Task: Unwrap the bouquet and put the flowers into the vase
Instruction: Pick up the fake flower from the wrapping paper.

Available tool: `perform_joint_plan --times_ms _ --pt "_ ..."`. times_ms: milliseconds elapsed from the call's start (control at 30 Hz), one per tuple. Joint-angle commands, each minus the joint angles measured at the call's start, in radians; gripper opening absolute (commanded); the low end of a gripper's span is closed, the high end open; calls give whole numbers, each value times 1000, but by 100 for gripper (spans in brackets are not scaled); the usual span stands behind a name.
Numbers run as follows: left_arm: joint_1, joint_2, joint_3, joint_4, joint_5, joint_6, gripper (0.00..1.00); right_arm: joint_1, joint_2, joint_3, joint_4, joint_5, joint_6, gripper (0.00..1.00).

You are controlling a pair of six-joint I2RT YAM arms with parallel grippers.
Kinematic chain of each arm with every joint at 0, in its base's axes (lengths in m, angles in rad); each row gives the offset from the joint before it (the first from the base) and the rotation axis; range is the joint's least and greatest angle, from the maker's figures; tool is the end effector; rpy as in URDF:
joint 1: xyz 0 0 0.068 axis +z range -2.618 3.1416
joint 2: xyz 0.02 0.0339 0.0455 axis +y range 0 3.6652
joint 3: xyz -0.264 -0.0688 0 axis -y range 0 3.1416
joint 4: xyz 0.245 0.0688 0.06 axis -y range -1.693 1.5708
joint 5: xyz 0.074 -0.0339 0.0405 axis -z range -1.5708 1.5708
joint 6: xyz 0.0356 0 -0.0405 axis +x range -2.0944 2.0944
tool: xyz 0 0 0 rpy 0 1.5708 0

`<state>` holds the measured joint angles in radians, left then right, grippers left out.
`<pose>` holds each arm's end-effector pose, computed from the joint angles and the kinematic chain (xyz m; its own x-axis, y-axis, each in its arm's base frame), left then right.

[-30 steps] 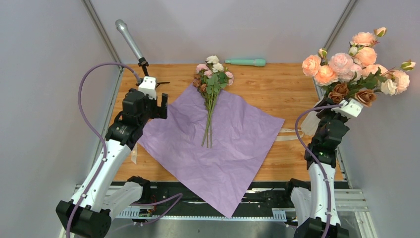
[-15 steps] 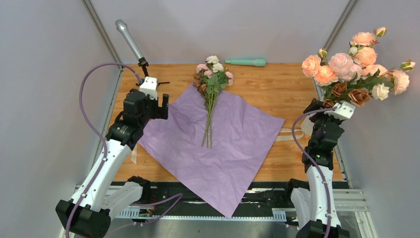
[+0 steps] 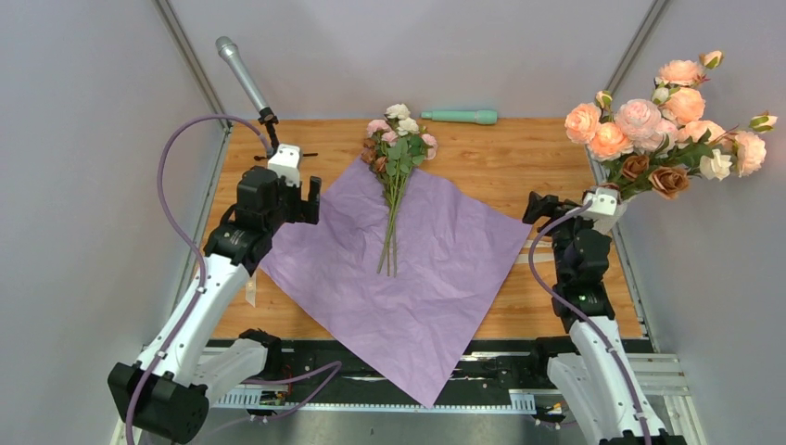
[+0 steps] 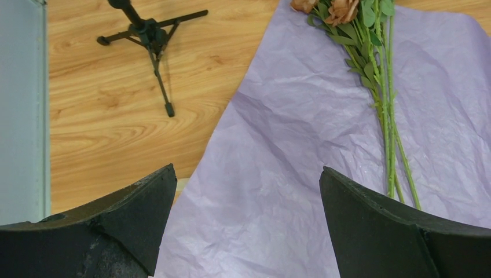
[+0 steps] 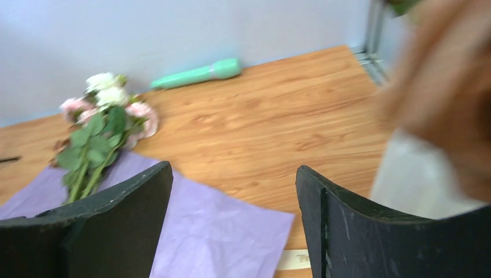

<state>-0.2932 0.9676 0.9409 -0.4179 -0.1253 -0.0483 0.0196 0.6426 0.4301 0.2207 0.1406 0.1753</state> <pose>0.2075 -0.0580 0.3373 -0.4199 0.0767 -0.9043 0.1587 0.9873 0.0101 0.1701 -0.0017 0.2796 0.0291 0.1733 -0.9844 0.1174 0.9774 0.1755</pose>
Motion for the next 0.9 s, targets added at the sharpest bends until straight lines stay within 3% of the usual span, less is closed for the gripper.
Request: perform_joint_plan --times_ms 0,167,433,567,667,867 --pt "-7 41 8 25 72 -53 100 108 -39 6 -104 3 74 79" --pt "-57 95 -12 75 105 -149 98 147 -61 13 -210 -89 134 78" --pt "-262 285 -45 280 135 -318 96 147 -77 16 -298 -202 173 78" --pt "-338 447 1 333 148 -278 92 146 -98 9 -328 -237 193 78" --pt "-361 595 99 278 140 -246 88 146 -126 -4 -357 -246 214 78" --pt "-397 746 187 205 84 -192 73 147 -194 -55 -370 -259 245 79"
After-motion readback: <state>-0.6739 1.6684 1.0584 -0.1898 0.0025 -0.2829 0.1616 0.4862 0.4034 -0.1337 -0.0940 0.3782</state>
